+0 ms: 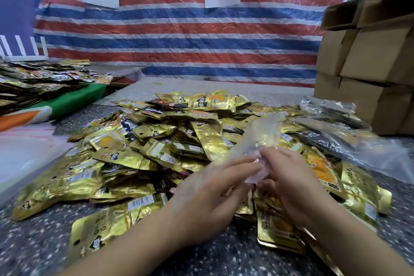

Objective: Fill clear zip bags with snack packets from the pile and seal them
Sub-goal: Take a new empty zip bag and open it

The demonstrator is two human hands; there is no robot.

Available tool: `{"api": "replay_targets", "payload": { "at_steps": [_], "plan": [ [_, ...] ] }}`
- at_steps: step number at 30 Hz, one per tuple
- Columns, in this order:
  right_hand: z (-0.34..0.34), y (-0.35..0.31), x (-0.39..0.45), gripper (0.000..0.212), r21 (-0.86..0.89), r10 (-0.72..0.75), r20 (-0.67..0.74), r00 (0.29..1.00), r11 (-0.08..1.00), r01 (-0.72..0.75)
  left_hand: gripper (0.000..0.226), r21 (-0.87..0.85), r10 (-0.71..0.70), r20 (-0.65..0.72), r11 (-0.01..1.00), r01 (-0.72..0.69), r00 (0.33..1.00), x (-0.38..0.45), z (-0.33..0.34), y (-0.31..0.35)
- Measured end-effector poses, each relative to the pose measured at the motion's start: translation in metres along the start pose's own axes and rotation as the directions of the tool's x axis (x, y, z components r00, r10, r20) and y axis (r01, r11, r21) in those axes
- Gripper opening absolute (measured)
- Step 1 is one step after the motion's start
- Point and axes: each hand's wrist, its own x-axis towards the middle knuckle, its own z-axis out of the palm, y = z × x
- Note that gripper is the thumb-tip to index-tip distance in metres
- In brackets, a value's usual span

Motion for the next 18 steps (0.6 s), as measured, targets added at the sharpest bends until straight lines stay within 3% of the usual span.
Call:
{"api": "replay_targets", "payload": {
  "at_steps": [2, 5, 7, 10, 12, 15, 18],
  "plan": [
    [-0.001, -0.003, -0.002, 0.027, -0.001, -0.002, 0.019, 1.0, 1.0, 0.003, 0.042, 0.021, -0.021, -0.054, 1.0, 0.022, 0.998, -0.001, -0.003, 0.003],
    [-0.002, -0.007, -0.003, 0.033, 0.015, 0.001, 0.051, 0.999, 1.0, -0.002, 0.042, -0.188, -0.157, -0.181, 0.974, 0.122, 0.971, 0.002, -0.006, 0.008],
    [-0.002, -0.009, -0.003, 0.035, -0.019, 0.011, 0.063, 0.998, 1.0, -0.01, 0.047, -0.291, -0.3, -0.264, 0.931, 0.221, 0.917, 0.007, -0.009, 0.009],
    [-0.003, -0.008, -0.001, 0.036, -0.075, 0.014, 0.066, 0.998, 0.997, -0.009, 0.061, -0.39, -0.511, -0.278, 0.834, 0.39, 0.813, 0.01, -0.016, 0.006],
    [-0.002, -0.011, -0.004, 0.037, 0.01, 0.016, 0.101, 0.995, 1.0, -0.017, 0.065, -0.493, -0.601, -0.289, 0.76, 0.423, 0.745, 0.011, -0.02, 0.002],
    [-0.005, -0.021, -0.01, 0.031, 0.287, 0.004, 0.136, 0.991, 0.957, -0.044, 0.057, -0.713, -0.753, -0.233, 0.563, 0.418, 0.615, 0.014, -0.029, -0.005],
    [-0.014, -0.032, -0.012, 0.027, 0.404, -0.046, 0.137, 0.989, 0.914, -0.014, 0.043, -0.761, -0.803, -0.153, 0.467, 0.45, 0.576, 0.014, -0.036, -0.008]
  ]
}}
